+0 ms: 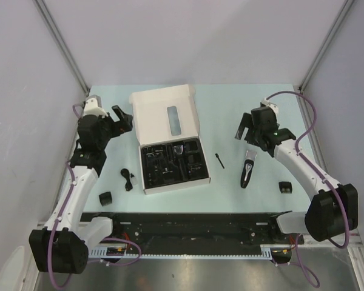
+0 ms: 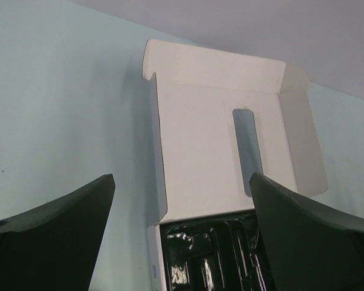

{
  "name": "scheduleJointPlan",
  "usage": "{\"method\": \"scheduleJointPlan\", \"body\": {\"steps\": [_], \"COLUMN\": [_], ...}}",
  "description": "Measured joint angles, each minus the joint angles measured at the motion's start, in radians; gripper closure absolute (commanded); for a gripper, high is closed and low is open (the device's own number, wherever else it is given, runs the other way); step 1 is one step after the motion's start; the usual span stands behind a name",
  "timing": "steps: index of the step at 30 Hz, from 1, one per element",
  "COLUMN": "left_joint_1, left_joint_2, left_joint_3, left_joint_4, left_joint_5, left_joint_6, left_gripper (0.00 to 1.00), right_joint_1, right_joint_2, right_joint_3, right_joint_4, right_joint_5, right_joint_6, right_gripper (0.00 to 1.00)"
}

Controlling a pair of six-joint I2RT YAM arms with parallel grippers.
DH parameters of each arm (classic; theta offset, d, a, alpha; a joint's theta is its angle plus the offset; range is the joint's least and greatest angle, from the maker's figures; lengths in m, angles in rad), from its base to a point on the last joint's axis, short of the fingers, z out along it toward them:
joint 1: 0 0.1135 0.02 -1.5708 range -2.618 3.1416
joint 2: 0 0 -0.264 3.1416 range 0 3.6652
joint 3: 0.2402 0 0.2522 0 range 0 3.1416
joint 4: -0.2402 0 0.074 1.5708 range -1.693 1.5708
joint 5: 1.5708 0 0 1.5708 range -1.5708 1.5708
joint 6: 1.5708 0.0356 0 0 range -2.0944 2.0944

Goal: Sort the hair-cutting tools

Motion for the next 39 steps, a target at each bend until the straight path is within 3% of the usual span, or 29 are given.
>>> {"method": "scheduleJointPlan", "body": {"steps": [6, 13, 19, 30, 35, 37, 39], "left_joint_1": [0.000, 0.000, -0.001, -0.003, -0.003, -0.003, -0.003], "left_joint_2": [-0.013, -0.022, -0.022, -0.020, -0.019, -0.019, -0.018], "left_joint_3": [-0.058, -0.083, -0.104, -0.106, -0.111, -0.114, -0.116], "left_joint_4": [-0.006, -0.008, -0.011, -0.011, -0.011, -0.012, -0.012], "left_joint_5": [-0.002, -0.011, -0.042, -0.069, -0.071, -0.072, -0.072], "left_joint_6": [0.001, -0.001, -0.002, -0.012, -0.017, -0.017, -0.018], "left_gripper": [0.00, 0.00, 0.00, 0.00, 0.00, 0.00, 0.00], "right_joint_1": [0.014, 0.053, 0.111, 0.111, 0.092, 0.079, 0.070], "right_joint_2": [0.028, 0.108, 0.192, 0.278, 0.291, 0.291, 0.290], "right_joint_3": [-0.032, -0.036, -0.056, -0.108, -0.134, -0.139, -0.143], "right_joint_4": [-0.177, -0.276, -0.285, -0.243, -0.206, -0.190, -0.176], "right_joint_5": [0.160, 0.193, 0.198, 0.166, 0.123, 0.103, 0.093], "right_joint_6": [0.100, 0.181, 0.213, 0.231, 0.232, 0.232, 0.230], "right_gripper": [0.09, 0.10, 0.13, 0.20, 0.33, 0.43, 0.62]}}
